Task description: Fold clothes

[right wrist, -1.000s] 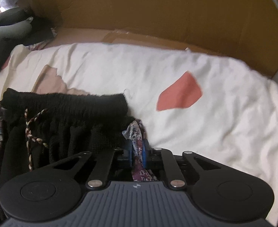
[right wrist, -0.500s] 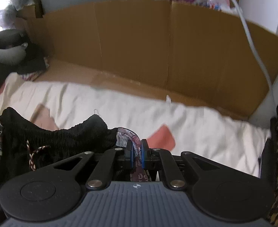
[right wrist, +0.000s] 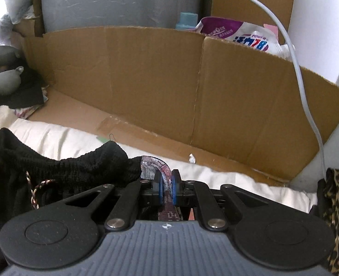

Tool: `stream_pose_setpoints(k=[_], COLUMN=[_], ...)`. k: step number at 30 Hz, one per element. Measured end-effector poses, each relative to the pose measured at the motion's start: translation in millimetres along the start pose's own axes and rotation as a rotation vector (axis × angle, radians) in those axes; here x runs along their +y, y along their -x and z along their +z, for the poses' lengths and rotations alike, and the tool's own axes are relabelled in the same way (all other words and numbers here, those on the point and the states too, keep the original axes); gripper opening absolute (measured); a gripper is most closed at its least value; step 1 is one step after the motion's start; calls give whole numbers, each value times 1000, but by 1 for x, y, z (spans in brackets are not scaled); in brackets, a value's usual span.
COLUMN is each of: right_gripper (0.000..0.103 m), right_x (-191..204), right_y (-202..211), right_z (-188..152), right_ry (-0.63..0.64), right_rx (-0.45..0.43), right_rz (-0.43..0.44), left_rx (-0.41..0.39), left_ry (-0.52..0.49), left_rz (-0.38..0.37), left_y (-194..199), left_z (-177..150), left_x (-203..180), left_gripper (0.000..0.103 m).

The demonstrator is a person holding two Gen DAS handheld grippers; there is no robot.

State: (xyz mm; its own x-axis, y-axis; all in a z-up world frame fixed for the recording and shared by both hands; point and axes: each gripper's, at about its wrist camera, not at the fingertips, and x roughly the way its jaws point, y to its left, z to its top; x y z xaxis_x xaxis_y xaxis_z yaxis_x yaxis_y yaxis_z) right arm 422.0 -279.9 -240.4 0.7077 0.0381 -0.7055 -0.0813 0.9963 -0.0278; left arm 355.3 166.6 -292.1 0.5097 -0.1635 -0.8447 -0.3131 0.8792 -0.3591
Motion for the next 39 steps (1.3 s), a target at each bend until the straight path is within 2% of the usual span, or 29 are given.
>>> stream_pose_setpoints(k=[6, 9, 12, 14, 15, 16, 17, 18, 19, 23, 29, 32, 35, 39], right_gripper=[6, 6, 7, 11, 13, 17, 20, 31, 38, 38, 38, 38, 38, 38], right_x=[-4, -4, -5, -11, -14, -17, -19, -21, -23, -37, -47, -54, -62, -65], right_y=[-11, -23, -46, -61, -66, -70, -71, -70, -69, -53, -20, 3, 27, 61], right_z=[12, 10, -2, -12, -17, -22, -28, -31, -35, -40, -45, -53, -62, -76], right_ry=[-8, -17, -33, -80, -102, -117, -121, -125, -130, -190, -190, -200, -211, -192], right_rx=[-33, -24, 37, 87, 102, 111, 115, 112, 109, 90, 79, 79, 84, 93], right_rz=[-4, 1, 13, 24, 33, 35, 27, 20, 15, 42, 59, 62, 65, 63], left_rx=[-47, -45, -9, 36, 57, 70, 78, 77, 71, 62, 66, 84, 85, 86], left_ry=[-33, -45, -60, -67, -72, -72, -70, -70, -71, -86, -65, -70, -83, -95], left_rz=[-1, 14, 41, 71, 97, 124, 150, 157, 157, 153, 136, 131, 125, 107], left_y=[-1, -13, -33, -49, -57, -60, -62, -61, -58, -43, -12, 1, 15, 33], left_z=[8, 12, 12, 9, 7, 4, 2, 0, -2, -10, -27, -41, -55, -72], left_x=[-10, -12, -12, -10, -9, -7, -6, -5, -5, -5, -3, -4, -6, -10], left_gripper=[5, 5, 5, 6, 12, 23, 28, 33, 33, 36, 40, 43, 51, 52])
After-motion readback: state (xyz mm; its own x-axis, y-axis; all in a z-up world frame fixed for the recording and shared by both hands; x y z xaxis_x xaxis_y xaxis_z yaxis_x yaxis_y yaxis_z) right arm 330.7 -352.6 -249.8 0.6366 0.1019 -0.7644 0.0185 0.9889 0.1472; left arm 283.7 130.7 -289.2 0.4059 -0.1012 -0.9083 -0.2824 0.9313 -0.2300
